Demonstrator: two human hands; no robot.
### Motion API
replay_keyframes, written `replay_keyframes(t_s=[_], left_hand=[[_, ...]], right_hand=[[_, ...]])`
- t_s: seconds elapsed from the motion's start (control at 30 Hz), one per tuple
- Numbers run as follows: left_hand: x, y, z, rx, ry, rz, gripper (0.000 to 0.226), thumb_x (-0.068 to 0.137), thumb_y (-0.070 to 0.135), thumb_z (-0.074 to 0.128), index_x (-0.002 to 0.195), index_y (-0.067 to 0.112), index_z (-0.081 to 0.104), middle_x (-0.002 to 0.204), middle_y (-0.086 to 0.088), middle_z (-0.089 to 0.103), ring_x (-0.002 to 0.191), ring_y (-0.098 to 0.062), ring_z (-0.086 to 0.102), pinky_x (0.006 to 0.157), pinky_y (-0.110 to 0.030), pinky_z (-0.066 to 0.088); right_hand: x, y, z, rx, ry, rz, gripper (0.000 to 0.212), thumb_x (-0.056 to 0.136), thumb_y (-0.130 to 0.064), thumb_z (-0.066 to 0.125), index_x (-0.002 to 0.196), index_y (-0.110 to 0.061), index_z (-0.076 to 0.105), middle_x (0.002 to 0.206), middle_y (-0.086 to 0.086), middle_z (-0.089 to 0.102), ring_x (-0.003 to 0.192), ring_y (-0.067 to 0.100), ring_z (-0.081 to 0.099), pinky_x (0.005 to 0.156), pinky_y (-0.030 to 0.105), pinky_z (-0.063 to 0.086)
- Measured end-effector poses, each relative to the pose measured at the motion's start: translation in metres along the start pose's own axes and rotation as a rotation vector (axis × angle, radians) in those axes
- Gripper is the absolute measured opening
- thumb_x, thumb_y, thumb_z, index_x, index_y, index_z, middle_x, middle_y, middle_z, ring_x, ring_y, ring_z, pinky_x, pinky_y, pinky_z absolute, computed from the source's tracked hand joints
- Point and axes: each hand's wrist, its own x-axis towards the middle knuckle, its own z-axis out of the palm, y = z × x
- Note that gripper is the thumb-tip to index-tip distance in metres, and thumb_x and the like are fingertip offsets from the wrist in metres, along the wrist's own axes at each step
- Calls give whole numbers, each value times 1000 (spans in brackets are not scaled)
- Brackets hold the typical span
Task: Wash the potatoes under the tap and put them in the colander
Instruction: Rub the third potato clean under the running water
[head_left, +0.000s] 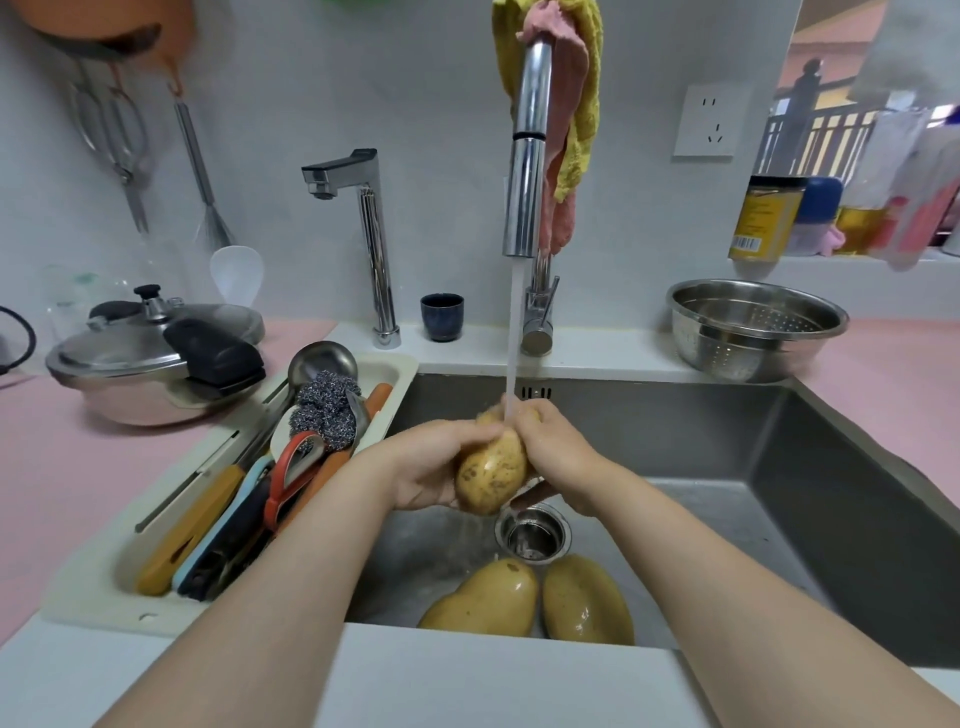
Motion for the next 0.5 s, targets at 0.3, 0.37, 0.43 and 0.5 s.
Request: replay_keyframes(t_s=[0.3, 0.37, 0.43, 0.5], left_hand=[[2, 2, -4, 147, 150, 87, 51, 89, 58, 66, 118, 15, 69, 106, -14, 77, 88, -29, 75, 70, -42, 62], [1, 5, -4, 143, 220, 81, 57, 89, 61, 65, 117, 12, 70, 100, -14, 78, 81, -29, 75, 64, -37, 60], [3, 6, -8, 235, 307, 79, 55, 89, 58, 66, 117, 11, 69, 103, -14, 77, 88, -29, 75, 71, -40, 62], [1, 5, -11, 345, 358, 59, 57, 88, 56, 69, 119, 8, 68, 106, -14, 74, 91, -28, 73, 76, -41, 63]], right_hand=[[7, 10, -5, 265, -241, 80, 45, 103, -50, 50, 134, -18, 61, 128, 17, 66, 110, 38, 69, 87, 60, 59], [8, 13, -9, 321, -290, 137, 54, 104, -56, 40, 132, -17, 64, 118, 14, 73, 105, 34, 71, 86, 54, 58], [9, 16, -7, 294, -287, 210, 64, 106, -60, 30, 132, -12, 63, 105, 14, 75, 95, 33, 73, 83, 49, 57], [8, 16, 0, 237, -307, 252, 63, 107, -55, 32, 131, -6, 62, 103, 18, 72, 95, 37, 73, 81, 49, 59]])
